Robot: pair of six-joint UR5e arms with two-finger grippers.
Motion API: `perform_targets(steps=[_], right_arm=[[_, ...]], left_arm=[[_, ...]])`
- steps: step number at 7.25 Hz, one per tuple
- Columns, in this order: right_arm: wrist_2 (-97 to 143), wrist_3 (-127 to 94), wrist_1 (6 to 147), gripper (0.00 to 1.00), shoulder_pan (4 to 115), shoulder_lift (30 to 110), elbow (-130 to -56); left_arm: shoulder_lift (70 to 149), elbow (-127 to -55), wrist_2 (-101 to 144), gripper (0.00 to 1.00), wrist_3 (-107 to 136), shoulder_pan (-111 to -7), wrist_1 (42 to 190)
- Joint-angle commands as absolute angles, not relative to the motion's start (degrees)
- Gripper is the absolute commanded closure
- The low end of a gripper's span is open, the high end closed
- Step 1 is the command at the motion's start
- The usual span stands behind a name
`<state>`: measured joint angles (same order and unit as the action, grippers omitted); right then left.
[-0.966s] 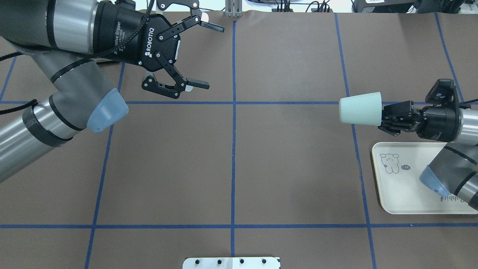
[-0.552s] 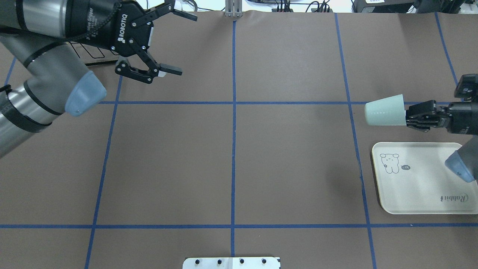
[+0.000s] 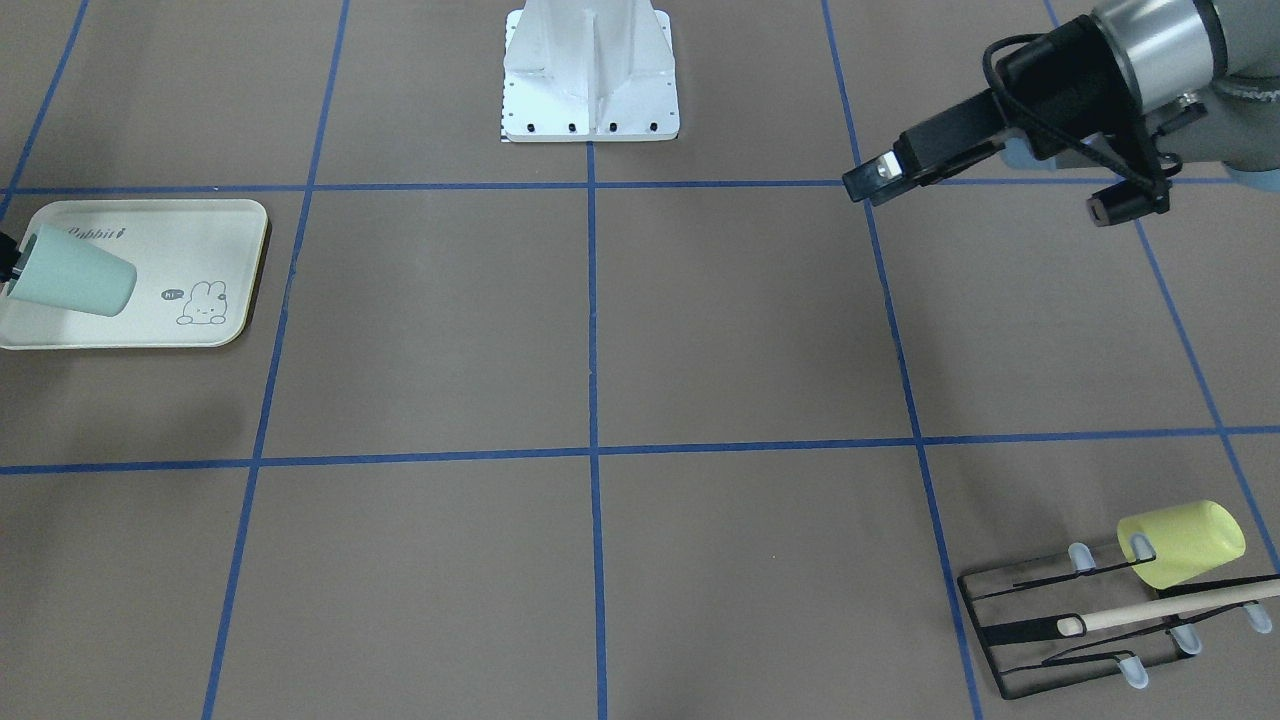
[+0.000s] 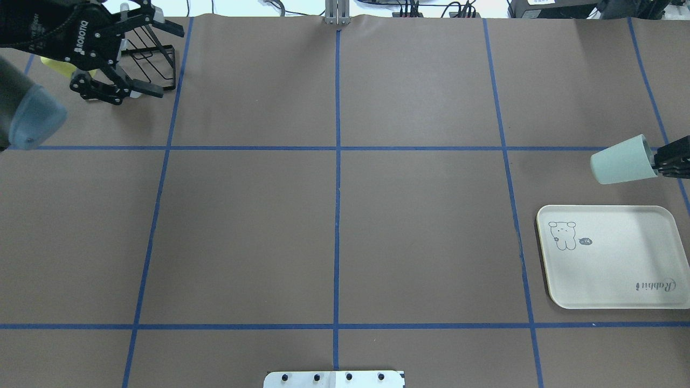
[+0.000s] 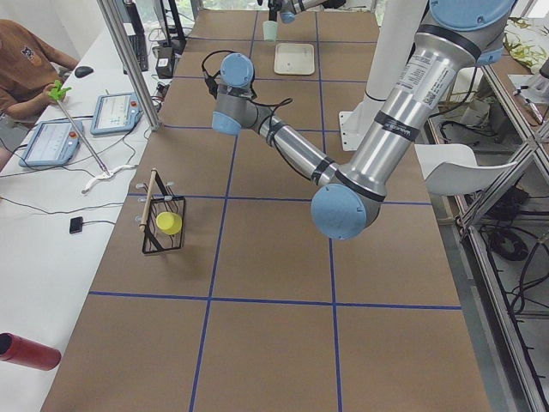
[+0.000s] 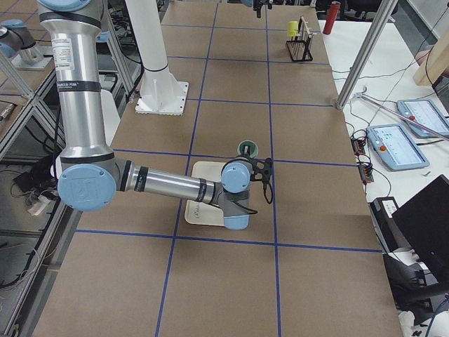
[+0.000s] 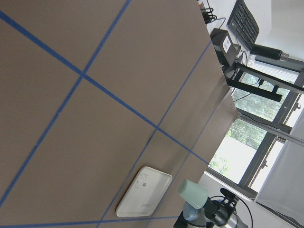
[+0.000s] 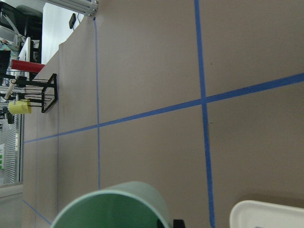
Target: Left arm grabs green cup and hands to right arm on tray
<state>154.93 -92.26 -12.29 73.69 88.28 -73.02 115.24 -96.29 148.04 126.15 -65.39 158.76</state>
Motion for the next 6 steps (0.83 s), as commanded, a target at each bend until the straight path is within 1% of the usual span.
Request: perform_targets(steps=[1,3,4,6], right_arm=[[154.7,-85.4,-4.5,1.0,74.0,91.9,-73.0],[142.6,-81.1,2.5,1.0,70.3,91.8,-73.0],[138.5,-69.2,10.9,1.0,69.5,91.8,-73.4],[137.1,-56.3,22.4,1.0,69.3,91.8,-74.9]], left_arm=[[107.3,-96.7,150.7,0.0,115.4,-71.3,157.3],[101.5,-96.1,150.7,0.0,106.5,-74.4,157.2],[98.7,-96.0,150.7,0.0,102.0,-75.5,156.6],[96.0,-96.1,150.1,0.0,92.2,-79.0,150.6]])
